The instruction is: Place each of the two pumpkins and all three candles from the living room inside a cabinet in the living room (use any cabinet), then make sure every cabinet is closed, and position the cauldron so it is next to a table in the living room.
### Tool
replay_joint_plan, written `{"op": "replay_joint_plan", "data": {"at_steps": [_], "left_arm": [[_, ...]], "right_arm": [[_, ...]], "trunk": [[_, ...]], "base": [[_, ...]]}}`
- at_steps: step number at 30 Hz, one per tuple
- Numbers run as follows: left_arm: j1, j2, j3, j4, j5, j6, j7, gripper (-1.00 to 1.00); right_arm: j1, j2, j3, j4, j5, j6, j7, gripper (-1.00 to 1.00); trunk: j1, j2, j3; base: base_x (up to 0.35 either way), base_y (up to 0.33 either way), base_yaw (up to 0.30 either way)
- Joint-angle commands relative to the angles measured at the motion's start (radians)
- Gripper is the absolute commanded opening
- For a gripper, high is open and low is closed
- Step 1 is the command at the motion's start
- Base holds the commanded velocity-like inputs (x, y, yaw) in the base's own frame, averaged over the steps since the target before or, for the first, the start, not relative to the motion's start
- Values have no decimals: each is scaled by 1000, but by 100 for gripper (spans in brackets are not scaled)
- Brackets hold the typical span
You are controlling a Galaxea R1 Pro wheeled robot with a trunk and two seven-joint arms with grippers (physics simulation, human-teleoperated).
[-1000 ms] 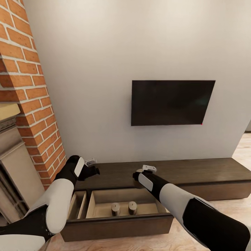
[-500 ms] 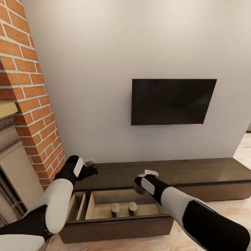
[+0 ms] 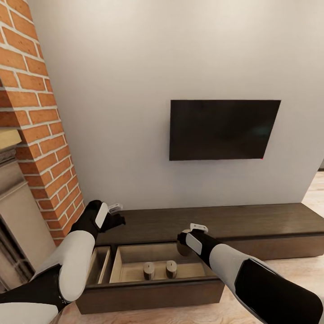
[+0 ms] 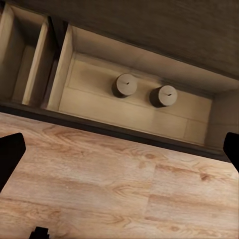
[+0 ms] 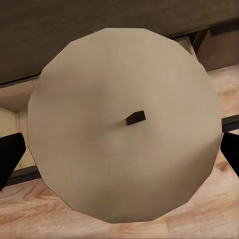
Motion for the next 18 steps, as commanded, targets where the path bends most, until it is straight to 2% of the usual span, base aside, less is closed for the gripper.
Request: {"op": "replay_joint_plan", "data": {"at_steps": [1, 4, 5, 8, 9, 11, 12, 15, 18], "left_arm": [[-1, -2, 8, -2, -3, 5, 0, 100], [-1, -2, 9, -2, -3, 6, -1, 100], [-1, -13, 11, 1, -2, 6, -2, 100], [-1, -22, 11, 30, -2, 1, -4, 100], [-1, -24, 11, 90, -1, -24, -7, 100], [-1, -26, 11, 139, -1, -71, -7, 100], [-1, -27, 10, 189, -2, -128, -7, 100], [-1, -28, 10, 248, -2, -205, -8, 100], [-1, -26, 11, 272, -1, -240, -12, 100]], "right_arm": [[-1, 0, 7, 2, -3, 5, -6, -100], [0, 0, 7, 10, -2, 4, -6, -100], [1, 0, 7, 14, -2, 3, -6, -100], [9, 0, 7, 15, -1, -18, -5, -100], [21, 0, 8, 15, 0, -62, -5, -100], [26, 0, 8, 15, 1, -78, -4, -100], [31, 0, 9, 15, 1, -88, -4, -100], [37, 0, 9, 14, 1, -106, -4, -100], [45, 0, 9, 13, 2, -126, -2, -100]], "trunk": [[4, -9, -5], [16, -30, -14], [20, -37, -17], [31, -58, -27], [35, -65, -30], [43, -79, -36], [46, -86, -39], [58, -107, -49], [69, -128, -58]], "base": [[0, 0, 0], [0, 0, 0], [0, 0, 0], [0, 0, 0], [0, 0, 0], [0, 0, 0], [0, 0, 0], [0, 0, 0], [0, 0, 0]]}}
